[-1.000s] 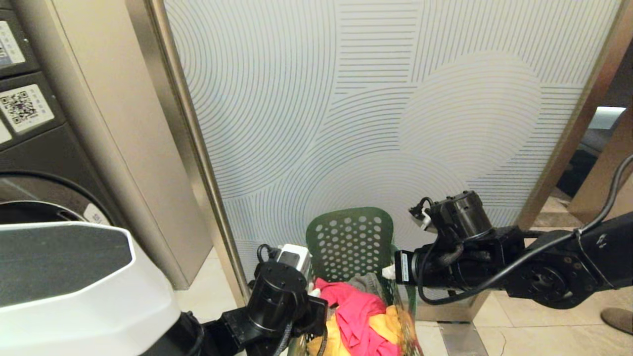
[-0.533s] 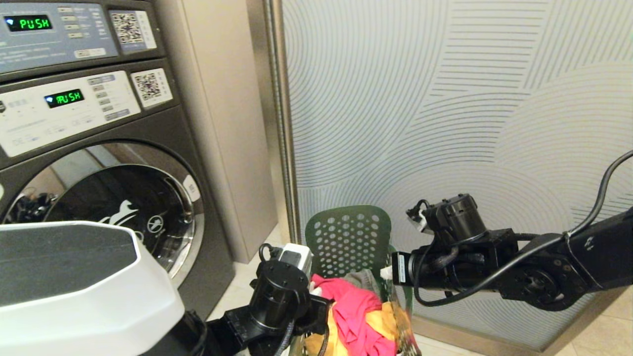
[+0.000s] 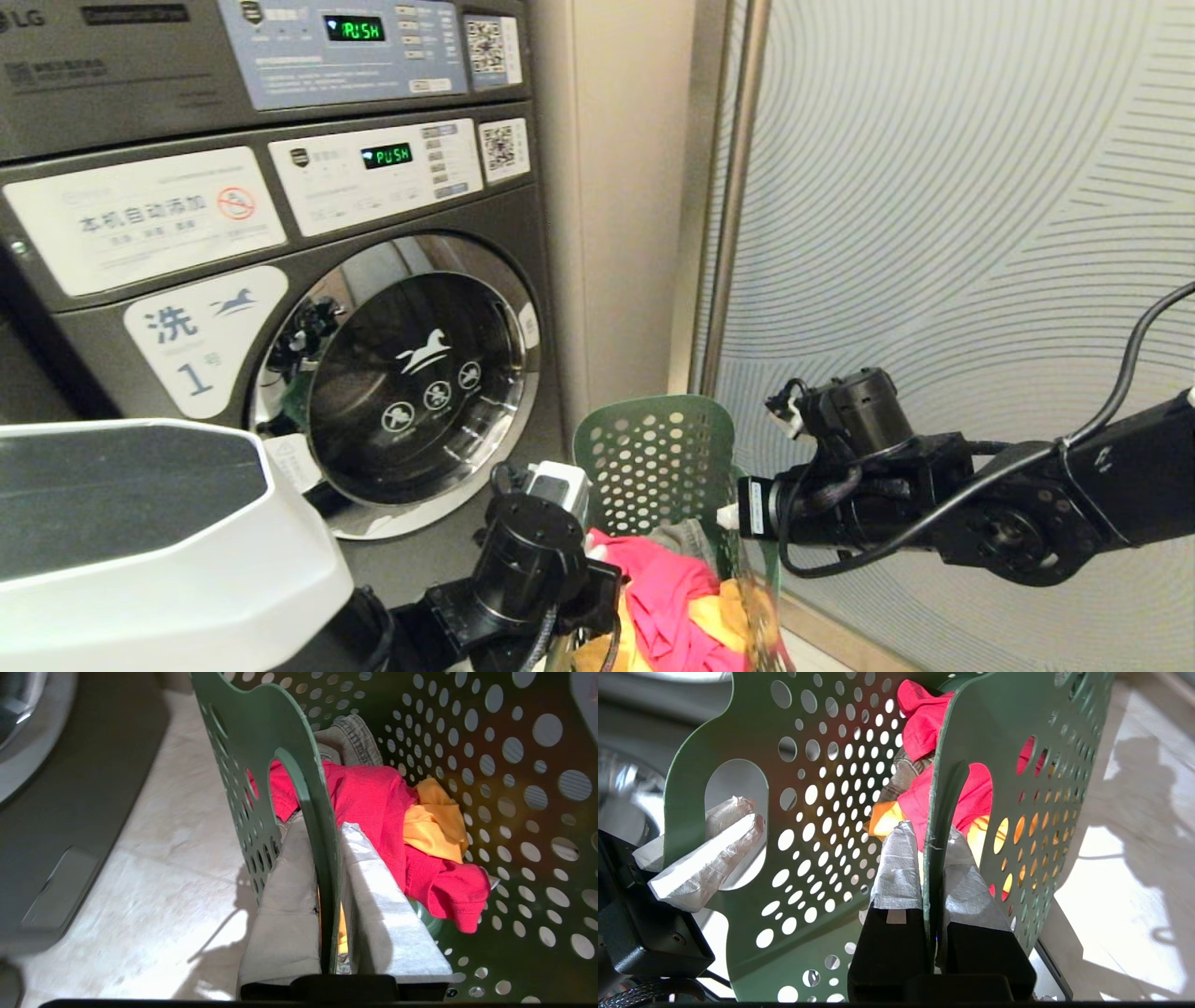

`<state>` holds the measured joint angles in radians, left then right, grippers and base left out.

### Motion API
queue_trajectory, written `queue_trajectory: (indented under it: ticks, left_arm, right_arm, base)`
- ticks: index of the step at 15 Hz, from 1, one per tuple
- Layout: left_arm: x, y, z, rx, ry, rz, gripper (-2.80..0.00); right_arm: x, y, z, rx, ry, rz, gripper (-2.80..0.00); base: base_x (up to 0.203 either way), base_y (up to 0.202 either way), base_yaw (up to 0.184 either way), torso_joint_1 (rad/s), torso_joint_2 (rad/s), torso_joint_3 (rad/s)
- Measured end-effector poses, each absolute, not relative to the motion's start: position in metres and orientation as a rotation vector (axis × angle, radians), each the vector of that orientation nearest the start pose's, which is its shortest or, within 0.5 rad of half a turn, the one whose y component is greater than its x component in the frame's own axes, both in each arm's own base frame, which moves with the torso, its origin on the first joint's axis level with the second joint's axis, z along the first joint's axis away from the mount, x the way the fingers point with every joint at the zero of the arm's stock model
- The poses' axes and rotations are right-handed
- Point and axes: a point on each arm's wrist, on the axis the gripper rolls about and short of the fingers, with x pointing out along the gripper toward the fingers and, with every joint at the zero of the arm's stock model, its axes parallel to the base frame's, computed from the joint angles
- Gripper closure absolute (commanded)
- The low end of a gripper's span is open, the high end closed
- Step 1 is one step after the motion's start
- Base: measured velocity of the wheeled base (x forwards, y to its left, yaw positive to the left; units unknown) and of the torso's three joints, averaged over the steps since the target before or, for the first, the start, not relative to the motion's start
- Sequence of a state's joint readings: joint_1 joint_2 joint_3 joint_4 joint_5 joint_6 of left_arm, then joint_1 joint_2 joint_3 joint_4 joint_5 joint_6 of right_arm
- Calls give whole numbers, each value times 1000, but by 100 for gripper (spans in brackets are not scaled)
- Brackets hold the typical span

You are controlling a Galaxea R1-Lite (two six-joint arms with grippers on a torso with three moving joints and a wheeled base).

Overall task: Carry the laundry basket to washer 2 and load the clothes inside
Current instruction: Pick up the clothes basket and put it beside the washing machine

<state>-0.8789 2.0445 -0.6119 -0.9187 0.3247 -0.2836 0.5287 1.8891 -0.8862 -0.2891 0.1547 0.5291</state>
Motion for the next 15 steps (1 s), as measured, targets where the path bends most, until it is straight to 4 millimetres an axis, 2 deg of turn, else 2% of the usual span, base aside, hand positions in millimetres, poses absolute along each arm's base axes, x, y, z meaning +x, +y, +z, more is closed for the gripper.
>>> queue_trajectory:
  ticks: [15]
  left_arm:
    - [212,-245,54,38,495,-476,0]
  right_arm:
    - [281,169,110,350,869,444,0]
  base:
    - [2,-10,177,2,2,3]
